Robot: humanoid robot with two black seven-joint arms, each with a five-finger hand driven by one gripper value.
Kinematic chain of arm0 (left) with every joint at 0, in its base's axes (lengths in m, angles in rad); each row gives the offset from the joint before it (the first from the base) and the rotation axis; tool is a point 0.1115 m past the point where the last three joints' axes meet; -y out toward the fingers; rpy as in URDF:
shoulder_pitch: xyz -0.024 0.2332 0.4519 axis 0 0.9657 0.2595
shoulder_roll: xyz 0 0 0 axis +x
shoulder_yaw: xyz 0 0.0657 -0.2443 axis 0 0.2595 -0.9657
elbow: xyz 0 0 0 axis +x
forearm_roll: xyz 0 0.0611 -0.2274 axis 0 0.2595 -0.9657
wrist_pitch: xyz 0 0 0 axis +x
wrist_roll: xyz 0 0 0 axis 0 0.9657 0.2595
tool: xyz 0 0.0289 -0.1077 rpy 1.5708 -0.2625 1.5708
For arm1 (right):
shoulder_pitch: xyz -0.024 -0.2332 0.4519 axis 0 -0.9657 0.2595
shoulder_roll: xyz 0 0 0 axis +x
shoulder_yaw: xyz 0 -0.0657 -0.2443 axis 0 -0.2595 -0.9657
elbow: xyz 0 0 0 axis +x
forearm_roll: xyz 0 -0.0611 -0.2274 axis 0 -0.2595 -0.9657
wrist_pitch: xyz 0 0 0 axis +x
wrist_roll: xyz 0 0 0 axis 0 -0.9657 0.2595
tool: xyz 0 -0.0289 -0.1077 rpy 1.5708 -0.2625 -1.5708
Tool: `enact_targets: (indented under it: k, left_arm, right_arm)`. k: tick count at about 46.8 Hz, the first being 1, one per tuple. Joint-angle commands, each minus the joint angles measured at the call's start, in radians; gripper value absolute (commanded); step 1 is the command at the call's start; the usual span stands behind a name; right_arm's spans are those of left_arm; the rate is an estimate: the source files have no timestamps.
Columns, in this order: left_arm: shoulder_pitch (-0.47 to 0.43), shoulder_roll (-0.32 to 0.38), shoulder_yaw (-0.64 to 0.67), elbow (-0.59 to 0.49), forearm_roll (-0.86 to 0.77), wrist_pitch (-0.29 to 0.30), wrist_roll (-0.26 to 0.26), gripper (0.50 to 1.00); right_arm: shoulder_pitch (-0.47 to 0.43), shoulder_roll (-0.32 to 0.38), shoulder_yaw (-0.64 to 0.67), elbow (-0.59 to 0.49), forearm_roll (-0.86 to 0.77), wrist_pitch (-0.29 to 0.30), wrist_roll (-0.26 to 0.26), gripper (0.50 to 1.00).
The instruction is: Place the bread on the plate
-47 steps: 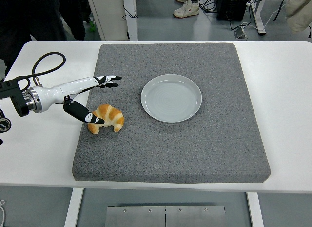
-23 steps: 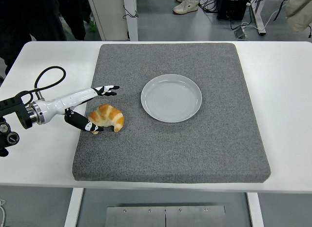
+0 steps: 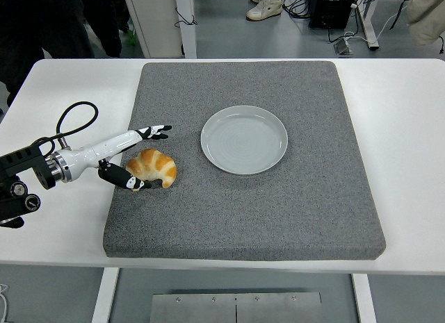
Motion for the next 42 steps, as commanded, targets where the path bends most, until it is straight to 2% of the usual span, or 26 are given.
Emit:
enact_targets:
  k: [1,27,30,35,42]
  left_arm:
    - [0.008,-0.008,-0.007,0.001,0.0,0.005,-0.008,0.908]
    - [0.054,-0.046,-0.043,0.053,-0.008,0.006,-0.009,0.875]
    - [0.056,-0.048,-0.043,0.055,-0.006,0.006,-0.009,0.839]
    - [0.056,-0.048,-0.041,0.055,0.002,0.006,-0.006,0.724]
    - [0.053,-0.048,-0.041,0.055,0.002,0.006,-0.003,0.589]
  right_arm:
    - [0.0,0.0,0.0,-0.001,0.0,0.001,0.0,1.0]
    - [-0.002,0.0,0.0,-0.008,0.0,-0.001,-0.002,1.0]
    - [-0.002,0.0,0.0,-0.008,0.0,-0.001,0.0,1.0]
    - [-0.002,0.0,0.0,-0.009,0.0,-0.001,-0.002,1.0]
    - [-0.002,0.0,0.0,-0.009,0.0,-0.001,0.0,1.0]
